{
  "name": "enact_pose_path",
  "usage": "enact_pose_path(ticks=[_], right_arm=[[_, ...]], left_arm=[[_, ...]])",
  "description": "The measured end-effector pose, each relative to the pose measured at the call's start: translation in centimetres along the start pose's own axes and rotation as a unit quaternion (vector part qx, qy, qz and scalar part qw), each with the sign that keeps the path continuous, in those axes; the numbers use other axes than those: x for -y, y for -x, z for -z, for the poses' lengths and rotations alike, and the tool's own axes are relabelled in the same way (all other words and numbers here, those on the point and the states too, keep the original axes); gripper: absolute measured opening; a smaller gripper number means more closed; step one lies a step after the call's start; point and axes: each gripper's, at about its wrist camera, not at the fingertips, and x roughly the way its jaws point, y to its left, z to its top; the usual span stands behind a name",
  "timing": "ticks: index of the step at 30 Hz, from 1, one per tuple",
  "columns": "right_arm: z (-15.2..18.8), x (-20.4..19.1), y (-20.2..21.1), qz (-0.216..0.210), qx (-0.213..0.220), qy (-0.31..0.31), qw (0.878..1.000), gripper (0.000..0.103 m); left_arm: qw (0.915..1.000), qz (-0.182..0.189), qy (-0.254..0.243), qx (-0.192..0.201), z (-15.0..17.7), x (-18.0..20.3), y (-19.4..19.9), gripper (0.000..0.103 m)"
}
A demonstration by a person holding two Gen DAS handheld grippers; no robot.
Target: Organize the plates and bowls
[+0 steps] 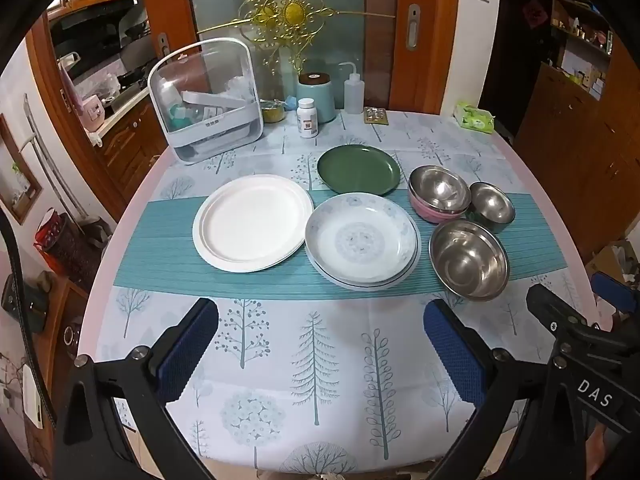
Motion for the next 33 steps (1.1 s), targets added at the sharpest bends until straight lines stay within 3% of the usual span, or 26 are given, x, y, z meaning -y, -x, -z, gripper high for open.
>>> enact_pose_path(ticks=[9,14,18,33], right_arm=[[-0.1,-0.2,-0.3,0.0,-0.001,0.0,1.0,0.093],[0.1,1.1,-0.6,-0.001,-0.003,-0.002,1.0,0.093],[-0.2,-0.2,-0.7,-0.003,-0.002,-0.001,1.0,0.093],[-0.3,0.3,-1.3,-0.01,-0.007,-0.006,1.0,0.093]], left_arm=[[0.9993,0.008,0.009,-0.035,-0.6,-0.1,-0.7,0.102],[0.9998,0.011,0.004,-0.019,-0.6,-0.2,-0.7,0.102],[0.9999,0.008,-0.002,-0.012,-0.5,0.2,-0.7,0.102],[0.9998,0.008,0.0,-0.02,-0.2,0.2,-1.3,0.102]])
